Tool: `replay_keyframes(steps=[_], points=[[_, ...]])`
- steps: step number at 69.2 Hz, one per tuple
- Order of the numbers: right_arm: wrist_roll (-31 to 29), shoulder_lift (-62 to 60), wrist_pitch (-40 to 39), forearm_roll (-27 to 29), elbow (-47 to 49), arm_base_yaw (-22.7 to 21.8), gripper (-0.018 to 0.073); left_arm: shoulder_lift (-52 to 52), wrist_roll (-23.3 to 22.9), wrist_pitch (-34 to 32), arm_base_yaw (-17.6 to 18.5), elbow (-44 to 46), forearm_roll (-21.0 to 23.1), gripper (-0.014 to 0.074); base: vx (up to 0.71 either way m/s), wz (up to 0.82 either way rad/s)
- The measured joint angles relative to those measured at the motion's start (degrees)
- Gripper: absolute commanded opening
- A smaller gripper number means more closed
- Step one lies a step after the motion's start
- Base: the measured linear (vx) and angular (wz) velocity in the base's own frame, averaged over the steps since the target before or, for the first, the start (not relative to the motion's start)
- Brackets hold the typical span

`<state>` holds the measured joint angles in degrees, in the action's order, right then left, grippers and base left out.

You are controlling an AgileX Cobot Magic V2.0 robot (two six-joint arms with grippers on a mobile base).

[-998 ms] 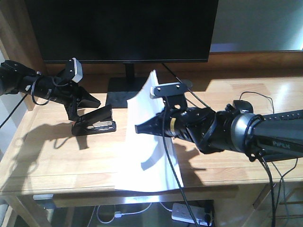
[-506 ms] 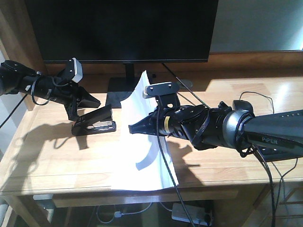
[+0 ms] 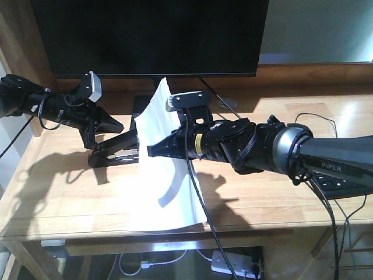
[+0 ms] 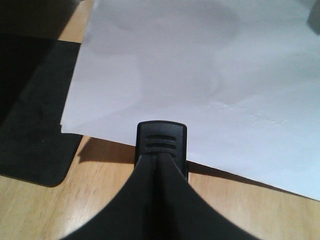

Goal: Grab stapler and paper to desk for stapling
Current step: 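Lower the paper onto the desk and push its edge toward the stapler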

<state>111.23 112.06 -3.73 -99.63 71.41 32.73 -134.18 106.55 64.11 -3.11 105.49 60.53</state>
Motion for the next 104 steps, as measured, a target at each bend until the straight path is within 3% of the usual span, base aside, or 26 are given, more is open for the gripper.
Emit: replay_keyframes(steps=[66,104], points=[[0.7,3.8,1.6,0.0,0.7,0.0,-0.0002,0.0,0.0,0.0,0.0,0.0,0.0,-0.0006,0.00,0.00],[2.6,10.5,-2.0,-0.2,6.1,0.0,-0.0002,0.0,0.0,0.0,0.0,0.0,0.0,-0.0006,0.00,0.00]])
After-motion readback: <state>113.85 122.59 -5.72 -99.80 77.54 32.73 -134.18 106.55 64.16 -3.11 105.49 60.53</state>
